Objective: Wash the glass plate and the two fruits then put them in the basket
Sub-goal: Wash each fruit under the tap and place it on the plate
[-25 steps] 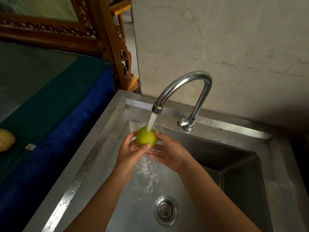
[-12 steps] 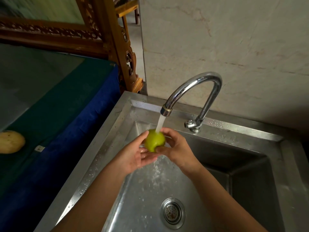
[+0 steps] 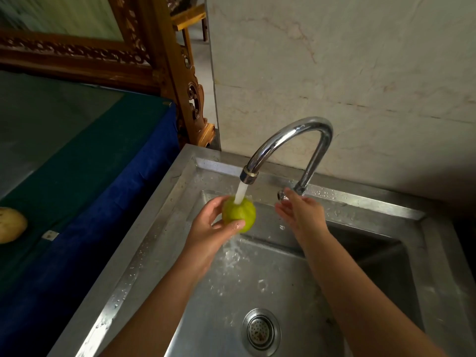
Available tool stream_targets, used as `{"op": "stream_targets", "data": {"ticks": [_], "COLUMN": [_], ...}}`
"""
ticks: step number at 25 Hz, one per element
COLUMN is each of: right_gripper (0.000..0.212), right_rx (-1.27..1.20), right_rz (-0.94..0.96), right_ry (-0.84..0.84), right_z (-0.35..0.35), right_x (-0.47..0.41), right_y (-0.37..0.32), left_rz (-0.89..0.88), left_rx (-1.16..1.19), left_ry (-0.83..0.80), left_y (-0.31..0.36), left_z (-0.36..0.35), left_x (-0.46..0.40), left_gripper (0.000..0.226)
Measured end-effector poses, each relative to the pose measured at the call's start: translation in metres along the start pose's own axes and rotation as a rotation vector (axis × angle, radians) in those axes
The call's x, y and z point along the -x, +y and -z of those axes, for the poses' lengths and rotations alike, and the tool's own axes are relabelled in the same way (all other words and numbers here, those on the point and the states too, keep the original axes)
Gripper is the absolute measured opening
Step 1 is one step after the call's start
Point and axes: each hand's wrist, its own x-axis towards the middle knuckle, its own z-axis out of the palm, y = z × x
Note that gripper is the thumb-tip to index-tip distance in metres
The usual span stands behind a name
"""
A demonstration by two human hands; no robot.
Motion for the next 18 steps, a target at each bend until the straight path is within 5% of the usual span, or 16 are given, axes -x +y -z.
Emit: {"op": "stream_targets", "data": {"ticks": [6,12,18], "right_gripper": [0.02,0.008,0.036], "right_rx": [0.127,0.07,0.25], "right_rz": [-0.066,-0.091,-0.189], "right_ry": [0.141,0.08,0.105], "right_z": [-0.011,0.0,0.023], "right_x": [-0.032,-0.036,-0.028], "right_y": [-0.008,-0.001,0.021], "left_rz": [0.02,0.044,0.07], "left_rx": [0.062,0.16,0.2], "left_ry": [0.013,0.029,0.036], "left_y": [-0.005,-0.005,-0.005], "left_z": [0.001,0.002,-0.003], "left_x": [0.005,0.005,0.009], "left_gripper": [0.049,0.044,0.039]}}
